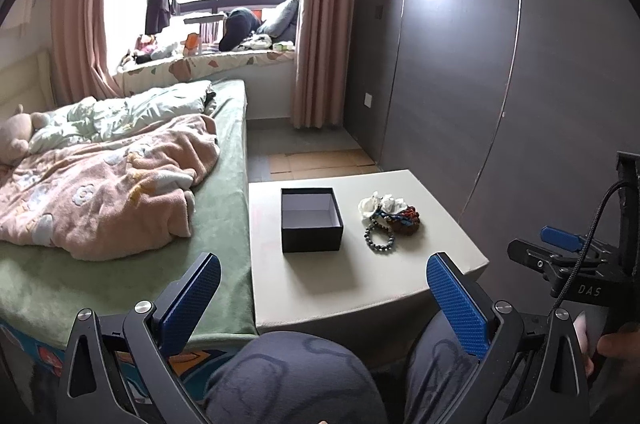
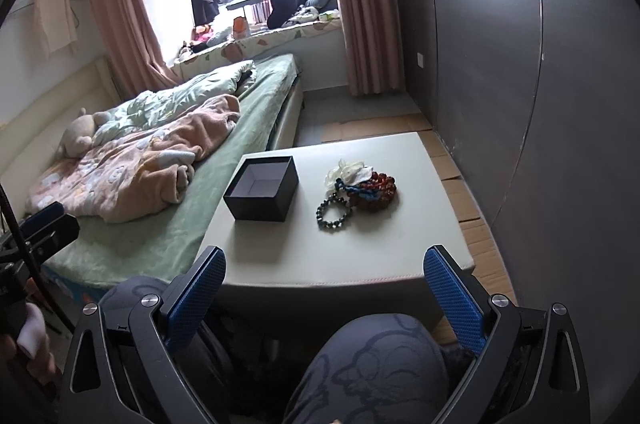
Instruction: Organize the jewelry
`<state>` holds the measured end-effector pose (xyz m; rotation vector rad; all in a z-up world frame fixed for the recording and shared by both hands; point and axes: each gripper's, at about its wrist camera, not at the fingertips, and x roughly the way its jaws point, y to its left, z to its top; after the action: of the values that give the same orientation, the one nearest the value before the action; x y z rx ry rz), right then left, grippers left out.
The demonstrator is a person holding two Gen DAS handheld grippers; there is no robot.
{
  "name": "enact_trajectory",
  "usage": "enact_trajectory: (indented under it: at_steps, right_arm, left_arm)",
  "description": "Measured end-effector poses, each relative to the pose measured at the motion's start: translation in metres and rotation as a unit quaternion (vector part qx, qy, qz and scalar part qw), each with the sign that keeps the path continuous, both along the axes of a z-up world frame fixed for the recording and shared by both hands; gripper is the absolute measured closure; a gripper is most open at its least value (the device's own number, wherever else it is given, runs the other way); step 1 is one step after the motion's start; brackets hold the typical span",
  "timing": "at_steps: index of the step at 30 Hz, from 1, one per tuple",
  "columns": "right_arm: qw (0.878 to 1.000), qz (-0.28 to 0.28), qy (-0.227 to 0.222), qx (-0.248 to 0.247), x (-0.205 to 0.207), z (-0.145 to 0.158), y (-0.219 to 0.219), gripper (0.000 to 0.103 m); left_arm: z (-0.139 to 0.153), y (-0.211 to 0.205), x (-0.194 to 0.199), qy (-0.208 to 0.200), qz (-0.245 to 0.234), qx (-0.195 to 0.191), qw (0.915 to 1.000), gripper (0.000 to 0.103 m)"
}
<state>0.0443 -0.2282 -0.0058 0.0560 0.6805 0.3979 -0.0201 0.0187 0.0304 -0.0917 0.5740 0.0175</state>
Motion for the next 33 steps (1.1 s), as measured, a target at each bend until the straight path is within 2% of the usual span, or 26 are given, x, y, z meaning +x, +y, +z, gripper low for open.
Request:
enact_trajectory:
  at_steps: [21,33]
  right_arm:
    - [1.000,-0.014,-0.007,-0.014,-0.006,0.021,-0.007,0.003]
    - [0.999,-0.019,-0.012,-0.023,-0.007,0.022,-0.009,0.003]
  left_arm:
    - [0.003,-0.003,0.007,0.001,-0.007,-0.001,1.0000,0.000]
    - [0.007,-0.004,0.005,-0.006,-0.002,-0.007,1.0000,0.000]
